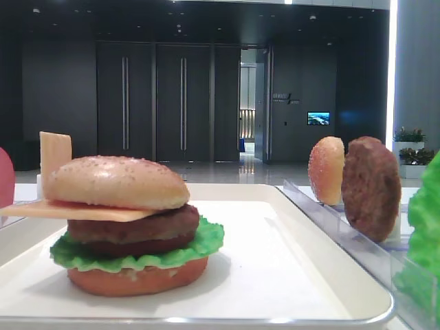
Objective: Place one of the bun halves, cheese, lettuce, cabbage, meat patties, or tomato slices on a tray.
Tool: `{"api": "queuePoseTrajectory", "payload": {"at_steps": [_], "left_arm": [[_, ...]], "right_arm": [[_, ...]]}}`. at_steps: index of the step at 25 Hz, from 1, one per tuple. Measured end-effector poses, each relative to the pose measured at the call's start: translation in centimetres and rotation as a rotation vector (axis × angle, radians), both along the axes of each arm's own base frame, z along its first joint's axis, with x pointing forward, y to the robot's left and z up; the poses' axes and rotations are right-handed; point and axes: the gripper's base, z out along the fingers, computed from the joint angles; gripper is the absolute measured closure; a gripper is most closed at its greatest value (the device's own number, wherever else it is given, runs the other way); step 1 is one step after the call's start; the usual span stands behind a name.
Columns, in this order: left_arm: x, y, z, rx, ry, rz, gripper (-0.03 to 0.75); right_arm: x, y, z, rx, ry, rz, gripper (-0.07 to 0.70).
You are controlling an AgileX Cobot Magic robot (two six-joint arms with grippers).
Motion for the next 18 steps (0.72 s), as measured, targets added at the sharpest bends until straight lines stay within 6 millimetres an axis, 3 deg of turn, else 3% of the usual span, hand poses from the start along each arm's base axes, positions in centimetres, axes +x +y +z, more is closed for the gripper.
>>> {"api": "queuePoseTrajectory", "payload": {"at_steps": [18], "left_arm": [[0.0, 0.0, 0.0, 0.0, 0.0, 0.0, 0.566]], "right_arm": [[-0.01, 0.0, 0.0, 0.0, -0.001, 0.0, 0.145]]}}
